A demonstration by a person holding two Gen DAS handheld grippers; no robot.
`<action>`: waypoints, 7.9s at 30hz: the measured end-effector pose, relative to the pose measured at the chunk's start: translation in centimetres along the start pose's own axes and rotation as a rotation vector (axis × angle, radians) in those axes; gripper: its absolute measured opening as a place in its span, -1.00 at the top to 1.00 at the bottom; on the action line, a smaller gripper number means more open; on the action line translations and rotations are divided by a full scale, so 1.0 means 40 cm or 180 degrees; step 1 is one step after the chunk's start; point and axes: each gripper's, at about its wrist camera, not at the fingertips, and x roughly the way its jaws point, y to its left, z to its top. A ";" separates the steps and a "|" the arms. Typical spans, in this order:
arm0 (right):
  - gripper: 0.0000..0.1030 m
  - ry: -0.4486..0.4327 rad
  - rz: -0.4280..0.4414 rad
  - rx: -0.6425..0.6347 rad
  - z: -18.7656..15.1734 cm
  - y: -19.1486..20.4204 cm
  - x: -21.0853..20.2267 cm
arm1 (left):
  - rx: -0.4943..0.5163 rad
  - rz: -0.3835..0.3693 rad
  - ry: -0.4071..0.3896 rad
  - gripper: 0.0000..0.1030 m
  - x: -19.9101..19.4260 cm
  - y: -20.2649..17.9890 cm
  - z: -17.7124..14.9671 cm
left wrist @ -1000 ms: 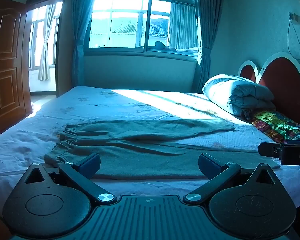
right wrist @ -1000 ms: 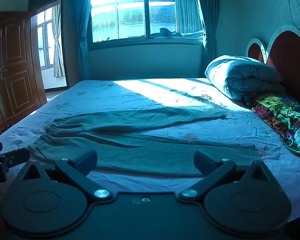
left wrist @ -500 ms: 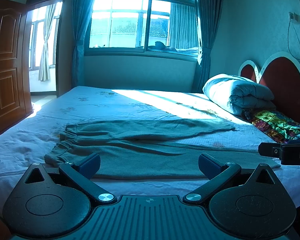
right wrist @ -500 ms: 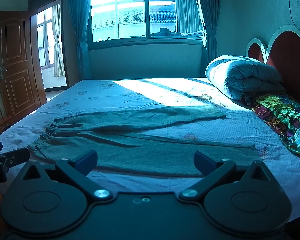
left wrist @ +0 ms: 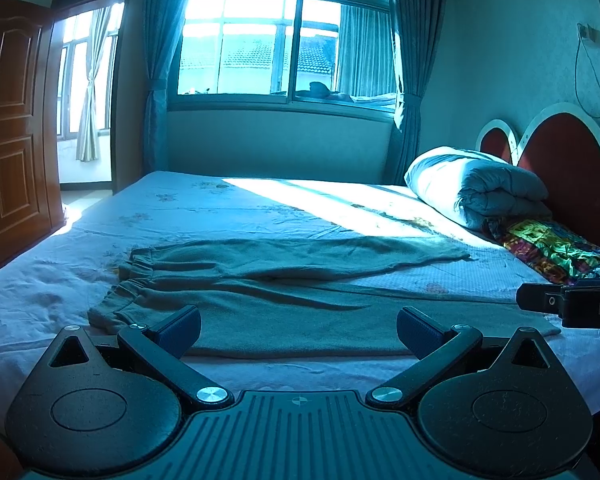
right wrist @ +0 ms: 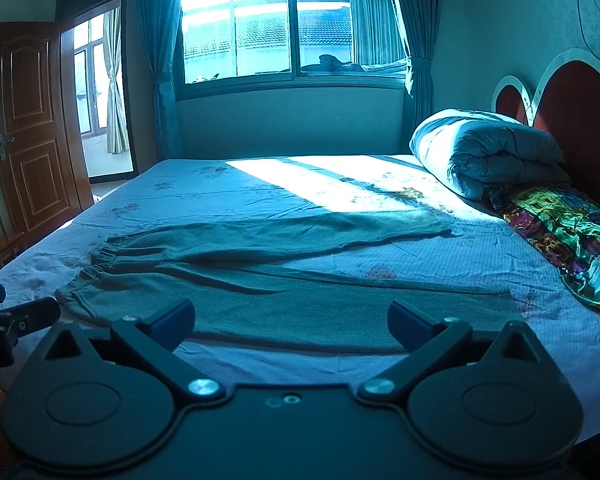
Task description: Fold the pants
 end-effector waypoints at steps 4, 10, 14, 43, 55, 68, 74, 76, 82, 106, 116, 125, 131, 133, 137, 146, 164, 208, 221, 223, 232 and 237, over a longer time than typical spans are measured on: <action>-0.89 0.0001 -0.0002 -0.0001 0.001 0.001 0.001 | 0.0001 0.0002 -0.0003 -1.00 0.000 0.000 0.000; -0.89 0.0002 0.0000 -0.0005 0.002 -0.001 0.000 | 0.0007 -0.0005 0.0006 -1.00 -0.001 0.001 0.000; -0.89 0.0002 0.0000 -0.0002 0.002 -0.001 -0.001 | 0.0015 -0.0003 0.0013 -1.00 -0.001 0.000 0.001; -0.89 0.0007 0.0005 -0.0019 0.003 -0.002 -0.004 | 0.0056 -0.0011 0.0046 -1.00 0.010 -0.008 0.004; -0.89 0.0036 0.0013 -0.0049 -0.002 0.005 0.001 | 0.0077 0.0015 0.0064 -1.00 0.012 -0.006 0.003; -0.89 0.0182 0.0130 -0.0006 -0.025 -0.024 0.060 | -0.0023 0.0147 0.0228 -1.00 0.077 0.018 -0.011; -0.89 0.0088 0.0368 -0.0035 0.012 -0.050 0.136 | -0.0214 0.0338 0.0488 -1.00 0.203 0.156 -0.008; -0.80 0.0139 0.0426 -0.0005 0.042 -0.053 0.188 | -0.0133 0.0408 0.0575 -1.00 0.254 0.207 0.010; -0.62 0.0089 0.0481 -0.0211 0.162 -0.029 0.386 | -0.0122 0.0597 0.0753 -1.00 0.462 0.402 0.099; -0.19 0.0676 0.0514 -0.0576 0.310 0.063 1.287 | -0.0153 0.0100 0.1378 -0.51 1.400 0.852 0.105; -0.07 0.0814 0.0686 -0.0856 0.297 0.038 1.396 | -0.0276 -0.0124 0.1206 0.50 1.376 0.840 0.109; -0.03 0.1133 0.0905 -0.1538 0.307 0.018 1.535 | -0.0227 -0.0172 0.1288 0.35 1.395 0.846 0.112; 0.94 0.1304 0.0996 -0.1506 0.302 0.023 1.553 | -0.0351 -0.0245 0.1271 0.52 1.412 0.864 0.106; 1.00 0.1261 0.0934 -0.1476 0.309 0.028 1.537 | -0.0365 -0.0244 0.1229 0.59 1.407 0.861 0.107; 1.00 0.1027 0.0970 -0.1324 0.340 -0.001 1.441 | -0.0295 -0.0264 0.0957 0.61 1.354 0.858 0.130; 1.00 0.0767 0.0988 -0.1583 0.343 -0.008 1.099 | -0.0158 -0.0831 0.0297 0.61 1.108 0.878 0.198; 0.30 0.0363 0.0572 -0.1252 0.044 -0.007 0.701 | -0.0967 -0.0127 0.0906 -0.17 0.688 0.869 -0.093; 1.00 -0.0136 0.0912 0.1443 0.138 -0.215 0.713 | -0.2455 -0.1468 -0.0205 0.36 0.842 0.865 0.063; 1.00 0.0630 0.0807 0.1214 -0.114 -0.164 0.656 | -0.2147 -0.0897 0.1069 0.38 0.869 0.935 -0.141; 1.00 0.0487 0.0843 0.1217 -0.090 -0.165 0.625 | -0.2183 -0.1032 0.0892 0.37 0.840 0.946 -0.120; 1.00 0.0792 0.0744 0.1308 -0.179 -0.180 0.651 | -0.2139 -0.0833 0.0998 0.37 0.816 0.978 -0.189; 1.00 0.0765 0.0700 0.1233 -0.159 -0.164 0.640 | -0.2097 -0.0785 0.0954 0.37 0.813 0.968 -0.185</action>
